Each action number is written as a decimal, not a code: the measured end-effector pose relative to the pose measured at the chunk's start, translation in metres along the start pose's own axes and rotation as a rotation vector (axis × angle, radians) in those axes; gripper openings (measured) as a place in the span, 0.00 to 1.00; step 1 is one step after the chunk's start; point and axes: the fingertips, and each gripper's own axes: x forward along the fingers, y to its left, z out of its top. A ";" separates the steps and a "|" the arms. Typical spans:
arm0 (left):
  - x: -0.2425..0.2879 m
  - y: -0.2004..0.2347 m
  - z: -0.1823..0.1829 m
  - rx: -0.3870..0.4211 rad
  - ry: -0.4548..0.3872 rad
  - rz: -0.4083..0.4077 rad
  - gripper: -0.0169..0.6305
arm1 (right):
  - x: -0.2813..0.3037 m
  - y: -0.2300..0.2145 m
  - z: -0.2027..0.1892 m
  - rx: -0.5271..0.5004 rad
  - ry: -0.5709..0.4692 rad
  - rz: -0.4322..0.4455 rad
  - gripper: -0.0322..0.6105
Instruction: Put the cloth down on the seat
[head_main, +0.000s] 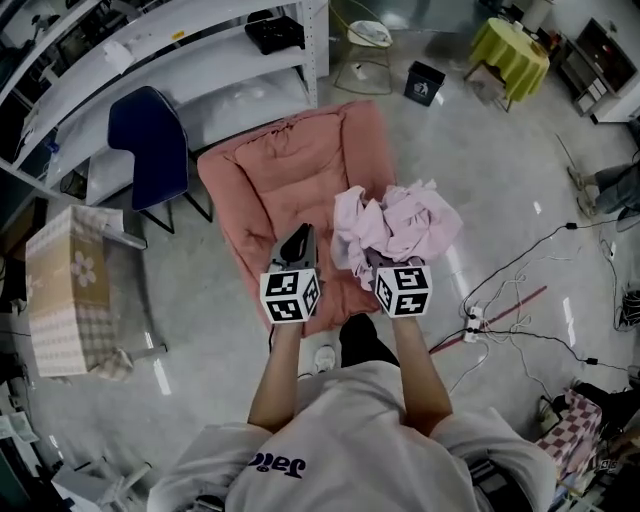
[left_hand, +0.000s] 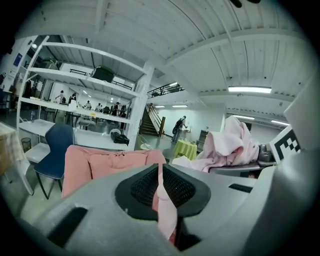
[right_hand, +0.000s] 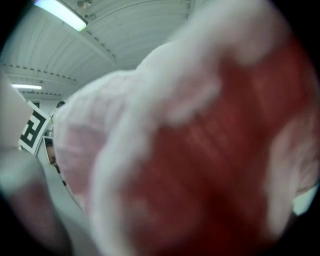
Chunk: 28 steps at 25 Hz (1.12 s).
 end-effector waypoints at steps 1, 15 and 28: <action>0.007 0.003 -0.006 -0.005 0.015 0.008 0.08 | 0.008 -0.004 -0.009 -0.009 0.031 0.004 0.48; 0.071 0.049 -0.089 -0.095 0.208 0.104 0.08 | 0.103 -0.033 -0.150 -0.015 0.371 0.071 0.48; 0.102 0.079 -0.175 -0.176 0.347 0.163 0.08 | 0.164 -0.041 -0.275 0.022 0.613 0.112 0.49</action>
